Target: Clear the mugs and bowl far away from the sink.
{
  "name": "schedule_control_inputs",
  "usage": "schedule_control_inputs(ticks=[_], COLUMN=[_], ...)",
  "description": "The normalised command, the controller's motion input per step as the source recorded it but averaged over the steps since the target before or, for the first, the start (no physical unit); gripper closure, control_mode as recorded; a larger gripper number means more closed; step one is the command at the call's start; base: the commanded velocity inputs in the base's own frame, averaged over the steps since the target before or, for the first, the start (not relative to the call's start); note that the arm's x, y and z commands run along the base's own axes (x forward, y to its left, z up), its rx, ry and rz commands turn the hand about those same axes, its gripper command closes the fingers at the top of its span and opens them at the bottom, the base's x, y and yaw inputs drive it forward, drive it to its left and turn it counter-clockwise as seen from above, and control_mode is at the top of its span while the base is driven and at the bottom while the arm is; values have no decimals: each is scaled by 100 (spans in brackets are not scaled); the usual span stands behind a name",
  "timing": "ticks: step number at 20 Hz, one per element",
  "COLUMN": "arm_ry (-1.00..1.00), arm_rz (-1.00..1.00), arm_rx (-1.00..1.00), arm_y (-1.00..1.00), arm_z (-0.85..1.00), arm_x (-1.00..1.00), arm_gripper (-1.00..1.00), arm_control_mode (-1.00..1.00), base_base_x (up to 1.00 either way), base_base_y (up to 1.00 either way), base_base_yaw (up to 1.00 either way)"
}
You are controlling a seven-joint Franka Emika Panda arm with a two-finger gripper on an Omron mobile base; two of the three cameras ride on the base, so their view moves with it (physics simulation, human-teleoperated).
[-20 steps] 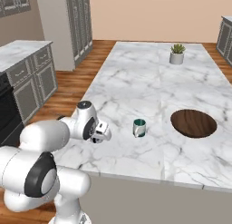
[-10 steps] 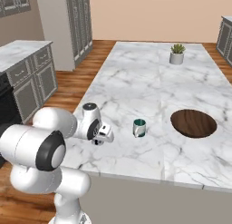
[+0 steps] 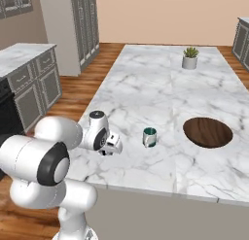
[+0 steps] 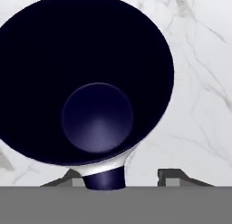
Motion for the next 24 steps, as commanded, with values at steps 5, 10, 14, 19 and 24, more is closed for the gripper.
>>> schedule_control_inputs(ticks=[5,10,14,19,24], arm_ry=[6,0,-1,-4,-24], arm_rz=[0,0,0,0,0], arm_rx=[1,0,0,0,0], arm_y=[0,3,8,21,16], arm_z=[0,44,90,100,100], arm_x=[-32,-27,-8,-51,-84], arm_gripper=[-100,-100,-100,-100,-100], arm_control_mode=[-100,-100,-100,-100,-100], base_base_x=[0,0,0,0,0], base_base_y=[0,0,0,0,0], base_base_yaw=[0,0,0,0,0])
